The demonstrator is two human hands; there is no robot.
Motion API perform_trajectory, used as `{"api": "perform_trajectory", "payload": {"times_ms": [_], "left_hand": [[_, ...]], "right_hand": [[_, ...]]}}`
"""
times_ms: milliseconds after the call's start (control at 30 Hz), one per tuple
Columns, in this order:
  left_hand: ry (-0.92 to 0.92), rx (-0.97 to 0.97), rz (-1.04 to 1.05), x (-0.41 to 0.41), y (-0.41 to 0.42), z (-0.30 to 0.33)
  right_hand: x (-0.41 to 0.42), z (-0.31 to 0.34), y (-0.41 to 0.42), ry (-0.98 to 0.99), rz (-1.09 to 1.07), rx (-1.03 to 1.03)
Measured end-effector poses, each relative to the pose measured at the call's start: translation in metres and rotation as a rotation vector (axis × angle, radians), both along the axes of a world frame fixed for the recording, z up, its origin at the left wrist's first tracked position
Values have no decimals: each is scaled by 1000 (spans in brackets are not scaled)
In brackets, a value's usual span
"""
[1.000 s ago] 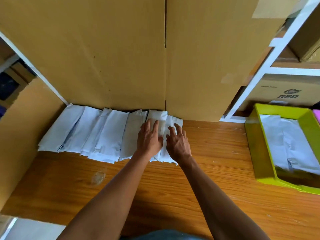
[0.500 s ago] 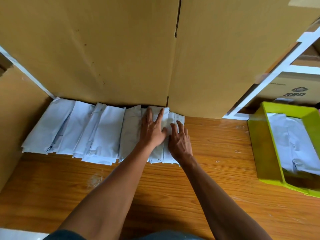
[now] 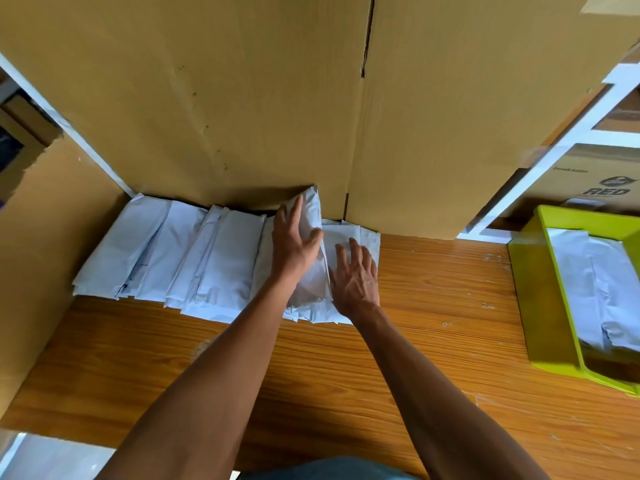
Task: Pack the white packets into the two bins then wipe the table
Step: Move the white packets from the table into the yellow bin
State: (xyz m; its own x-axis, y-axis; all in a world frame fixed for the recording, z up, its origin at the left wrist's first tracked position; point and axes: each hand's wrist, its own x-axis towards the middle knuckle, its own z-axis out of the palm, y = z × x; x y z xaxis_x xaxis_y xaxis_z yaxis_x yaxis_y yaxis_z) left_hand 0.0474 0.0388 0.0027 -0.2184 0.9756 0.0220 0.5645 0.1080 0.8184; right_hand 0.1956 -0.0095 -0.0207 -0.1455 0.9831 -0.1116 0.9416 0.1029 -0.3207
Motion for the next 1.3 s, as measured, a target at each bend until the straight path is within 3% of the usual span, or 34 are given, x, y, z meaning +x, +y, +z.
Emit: {"api": "perform_trajectory", "payload": {"times_ms": [167, 300, 367, 500, 800, 1300], "left_hand": [[-41, -17, 66, -16, 0, 2], [-220, -41, 156, -18, 1, 14], [-215, -45, 146, -20, 2, 17], [43, 14, 22, -23, 5, 20], [626, -123, -108, 0, -3, 25], [898, -128, -362, -3, -19, -12]], "right_hand": [[-13, -8, 2, -132, 53, -110], [-20, -11, 4, -108, 13, -155], [-20, -10, 5, -101, -2, -153], [-19, -9, 9, -86, -17, -118], [-18, -17, 8, -117, -95, -115], [0, -21, -1, -105, -41, -99]]}}
